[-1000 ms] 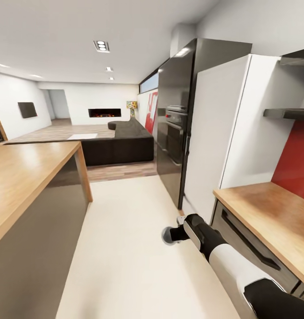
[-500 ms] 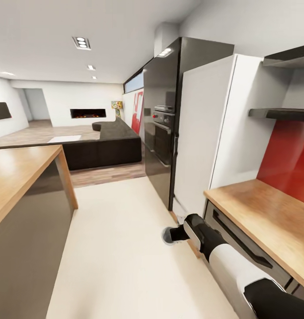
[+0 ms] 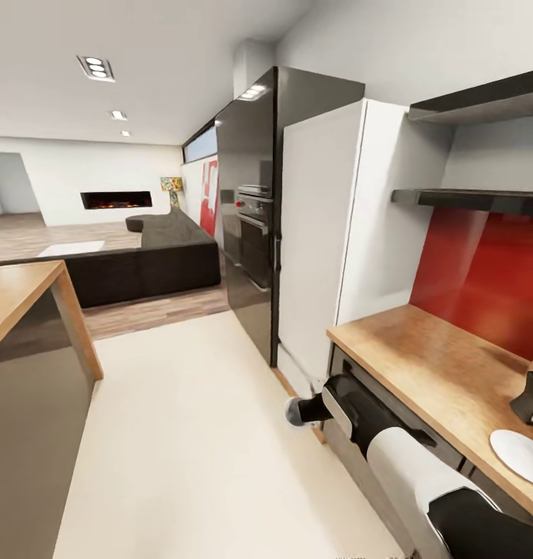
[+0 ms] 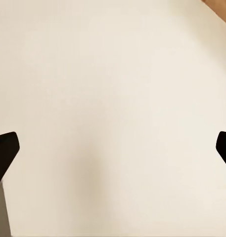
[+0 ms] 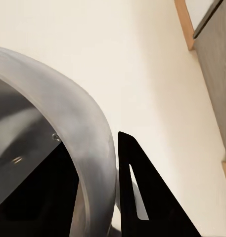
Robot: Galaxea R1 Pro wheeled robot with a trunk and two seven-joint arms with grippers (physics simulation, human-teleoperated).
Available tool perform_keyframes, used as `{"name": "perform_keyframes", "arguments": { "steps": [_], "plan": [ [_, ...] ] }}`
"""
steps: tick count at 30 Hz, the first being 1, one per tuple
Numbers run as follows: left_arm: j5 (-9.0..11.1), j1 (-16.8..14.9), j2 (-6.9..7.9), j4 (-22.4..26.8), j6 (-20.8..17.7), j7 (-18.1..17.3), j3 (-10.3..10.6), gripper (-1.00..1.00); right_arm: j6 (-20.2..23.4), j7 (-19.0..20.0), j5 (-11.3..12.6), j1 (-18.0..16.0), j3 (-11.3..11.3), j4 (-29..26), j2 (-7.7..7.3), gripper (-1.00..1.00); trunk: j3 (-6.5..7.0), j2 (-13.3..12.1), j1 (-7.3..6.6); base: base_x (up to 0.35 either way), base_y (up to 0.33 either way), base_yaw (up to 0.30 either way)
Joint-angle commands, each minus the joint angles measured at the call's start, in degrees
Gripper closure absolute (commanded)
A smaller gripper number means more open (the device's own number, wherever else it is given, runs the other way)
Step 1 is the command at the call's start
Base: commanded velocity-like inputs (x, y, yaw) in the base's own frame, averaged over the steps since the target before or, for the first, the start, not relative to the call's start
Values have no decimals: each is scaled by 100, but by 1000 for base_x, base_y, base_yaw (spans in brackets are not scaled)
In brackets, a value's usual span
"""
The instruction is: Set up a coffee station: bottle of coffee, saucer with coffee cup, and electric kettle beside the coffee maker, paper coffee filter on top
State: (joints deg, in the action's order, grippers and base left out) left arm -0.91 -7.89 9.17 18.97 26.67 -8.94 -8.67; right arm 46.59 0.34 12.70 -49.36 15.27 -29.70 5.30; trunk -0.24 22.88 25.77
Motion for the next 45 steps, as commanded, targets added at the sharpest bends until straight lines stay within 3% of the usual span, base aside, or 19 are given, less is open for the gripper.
{"name": "perform_keyframes", "arguments": {
  "steps": [1, 12, 20, 25, 29, 33, 37, 45],
  "plan": [
    [-18, -1, 8, -8, 59, -49, -40, -100, 17, 10, 14, -4, 22, -1, -3, 100, -3, 5, 2, 0, 0, -263],
    [-49, -2, -20, -16, 136, -47, -12, -100, 17, 10, 14, -4, 28, 6, 5, 100, -3, 5, 2, 0, 8, -263],
    [-41, -2, -21, -16, 137, -47, -17, -100, 0, 18, 7, -4, 41, 8, 6, 100, -3, 5, 2, 0, 232, -261],
    [-45, -2, -25, -16, 133, -47, -20, -100, -357, 46, 5, -4, 69, 0, 37, 100, -3, 5, 2, 0, 79, -163],
    [-43, -2, -23, -10, 130, -47, -20, -100, -485, 310, 5, -4, 303, -7, 64, 100, -3, 5, 2, 0, 10, -28],
    [-41, -2, -21, -8, 129, -47, -21, -100, -513, 864, 5, -4, 549, -9, 76, 100, -3, 5, 2, 0, 2, -6],
    [-31, -4, -16, -7, 128, -47, -17, -100, -518, 1083, 5, -4, 596, -5, 76, 100, -3, 5, 2, 0, 0, -1],
    [-31, -6, -16, -3, 127, -47, -12, -100, -519, 1128, 5, -4, 562, -246, 72, 100, -3, 5, 2, 0, 0, 0]
  ]
}}
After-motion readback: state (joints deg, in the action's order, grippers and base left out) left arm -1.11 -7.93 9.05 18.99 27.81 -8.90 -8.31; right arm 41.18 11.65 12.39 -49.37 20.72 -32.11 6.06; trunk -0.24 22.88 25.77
